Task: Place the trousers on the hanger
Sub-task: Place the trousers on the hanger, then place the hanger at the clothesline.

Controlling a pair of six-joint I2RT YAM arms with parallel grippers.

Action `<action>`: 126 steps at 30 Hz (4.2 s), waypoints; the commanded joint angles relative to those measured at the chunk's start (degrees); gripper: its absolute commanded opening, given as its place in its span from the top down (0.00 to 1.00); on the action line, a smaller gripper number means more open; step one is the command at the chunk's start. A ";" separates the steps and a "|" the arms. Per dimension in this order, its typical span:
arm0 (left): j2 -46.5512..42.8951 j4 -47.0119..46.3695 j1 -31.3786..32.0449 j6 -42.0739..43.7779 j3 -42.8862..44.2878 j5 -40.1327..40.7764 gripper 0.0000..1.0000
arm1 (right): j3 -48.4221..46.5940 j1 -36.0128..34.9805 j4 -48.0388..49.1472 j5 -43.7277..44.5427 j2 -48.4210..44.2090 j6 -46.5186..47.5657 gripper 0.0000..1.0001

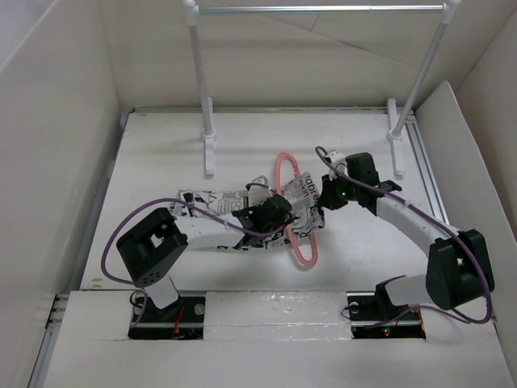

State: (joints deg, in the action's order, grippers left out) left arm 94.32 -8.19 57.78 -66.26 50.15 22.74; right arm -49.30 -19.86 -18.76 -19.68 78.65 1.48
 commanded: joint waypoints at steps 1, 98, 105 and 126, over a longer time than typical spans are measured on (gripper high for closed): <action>-1.51 7.22 -0.12 4.56 -0.67 2.57 1.00 | -1.95 4.55 -1.63 -5.35 -1.23 4.67 0.91; -15.66 38.51 12.89 12.03 39.84 21.29 1.00 | 2.28 -29.10 22.19 3.60 -25.04 -39.53 0.70; -14.61 38.60 12.89 16.94 48.81 21.91 1.00 | 3.25 -29.10 32.99 1.58 -24.16 -47.43 0.92; -20.14 29.20 10.69 28.47 56.65 16.63 0.43 | -15.64 -3.01 29.40 -12.65 -18.98 -48.23 1.00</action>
State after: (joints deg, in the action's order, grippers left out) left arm 78.17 25.45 68.45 -39.77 106.02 39.70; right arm -57.69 -25.58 0.34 -27.59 60.27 -49.23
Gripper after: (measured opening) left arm 0.561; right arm 0.265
